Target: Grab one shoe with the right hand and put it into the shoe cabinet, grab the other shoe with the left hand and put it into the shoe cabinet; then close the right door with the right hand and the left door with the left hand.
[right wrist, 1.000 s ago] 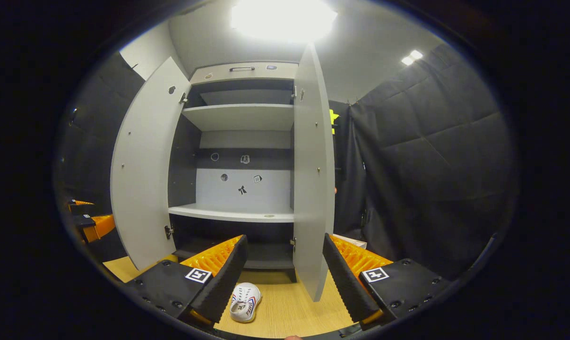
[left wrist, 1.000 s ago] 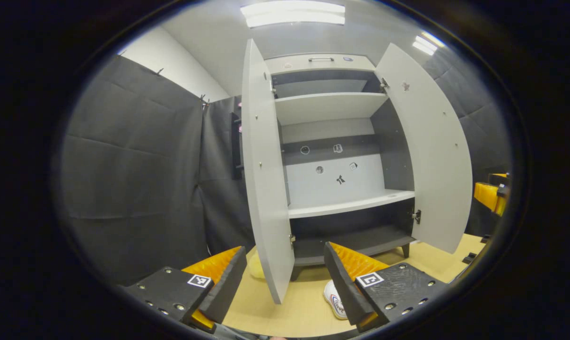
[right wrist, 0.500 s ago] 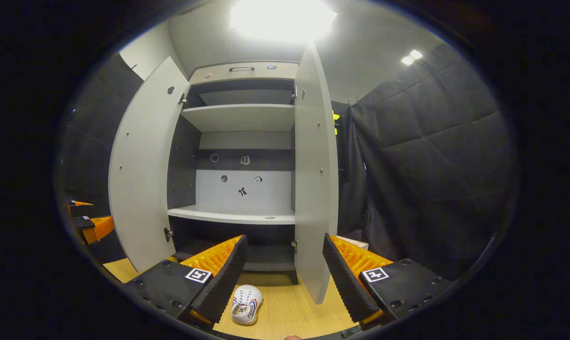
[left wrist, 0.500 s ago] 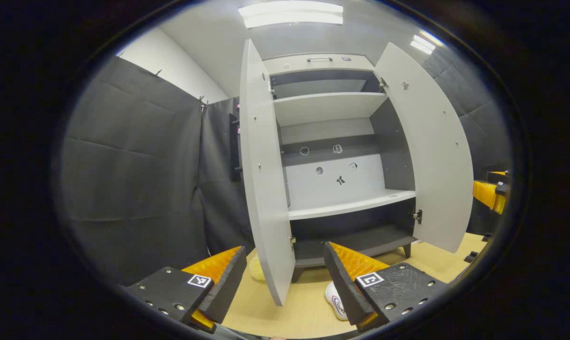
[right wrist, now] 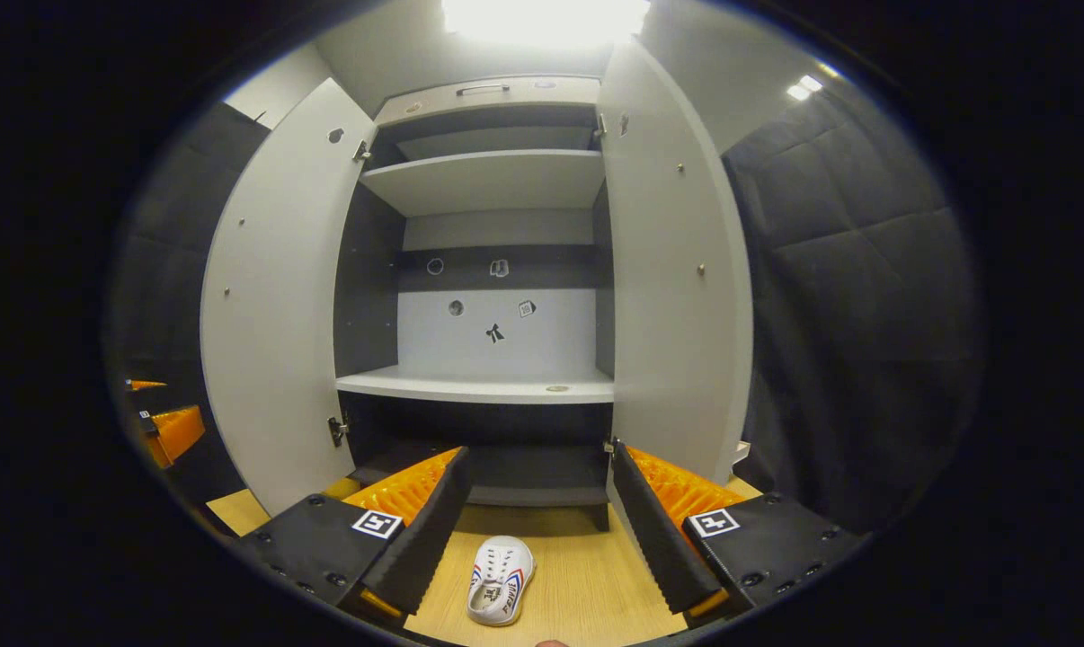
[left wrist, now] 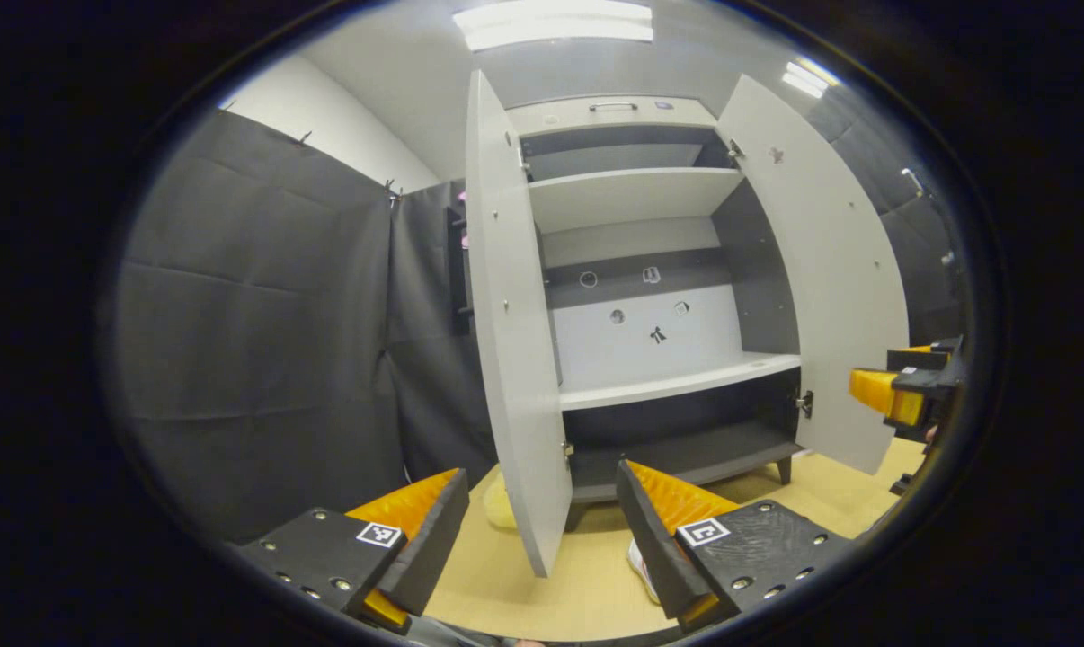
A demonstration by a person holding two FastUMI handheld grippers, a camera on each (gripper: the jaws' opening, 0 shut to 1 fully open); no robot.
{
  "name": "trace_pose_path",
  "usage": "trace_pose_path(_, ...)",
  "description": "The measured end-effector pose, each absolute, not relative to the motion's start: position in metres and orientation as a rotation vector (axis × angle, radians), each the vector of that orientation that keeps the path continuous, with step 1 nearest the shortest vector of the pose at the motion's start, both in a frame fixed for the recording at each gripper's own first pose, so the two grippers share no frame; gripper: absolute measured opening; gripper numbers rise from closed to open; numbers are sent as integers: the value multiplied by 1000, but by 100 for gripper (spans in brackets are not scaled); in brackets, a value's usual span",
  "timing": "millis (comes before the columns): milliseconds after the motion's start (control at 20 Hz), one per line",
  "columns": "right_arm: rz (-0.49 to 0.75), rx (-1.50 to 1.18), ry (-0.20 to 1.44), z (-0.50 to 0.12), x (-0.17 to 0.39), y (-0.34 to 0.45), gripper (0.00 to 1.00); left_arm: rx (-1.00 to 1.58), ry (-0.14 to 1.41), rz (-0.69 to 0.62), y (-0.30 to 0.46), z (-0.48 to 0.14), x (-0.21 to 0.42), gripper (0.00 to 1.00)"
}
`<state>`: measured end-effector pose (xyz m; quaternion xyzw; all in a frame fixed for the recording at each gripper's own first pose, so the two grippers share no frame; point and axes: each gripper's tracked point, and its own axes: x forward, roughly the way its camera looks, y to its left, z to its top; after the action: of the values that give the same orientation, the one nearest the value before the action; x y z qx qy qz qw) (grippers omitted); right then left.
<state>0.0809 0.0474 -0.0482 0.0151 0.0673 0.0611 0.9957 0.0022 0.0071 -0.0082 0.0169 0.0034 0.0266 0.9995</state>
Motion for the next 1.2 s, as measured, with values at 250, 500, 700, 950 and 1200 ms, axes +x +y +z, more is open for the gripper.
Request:
trace_pose_path(250,194,3,236,-89,108,76,100,37,18,81,16,-14,2,94)
trace_pose_path(500,248,-31,376,-142,130,99,100,48,30,101,24,-16,-2,94)
trace_pose_path(700,303,-10,476,-182,137,118,100,52,55,114,25,-23,-1,94)
trace_pose_path(950,353,-16,639,-239,139,138,100,58,70,127,25,-27,-1,94)
trace_pose_path(1200,378,-28,785,-285,137,151,100,61,86,133,23,-31,0,94)
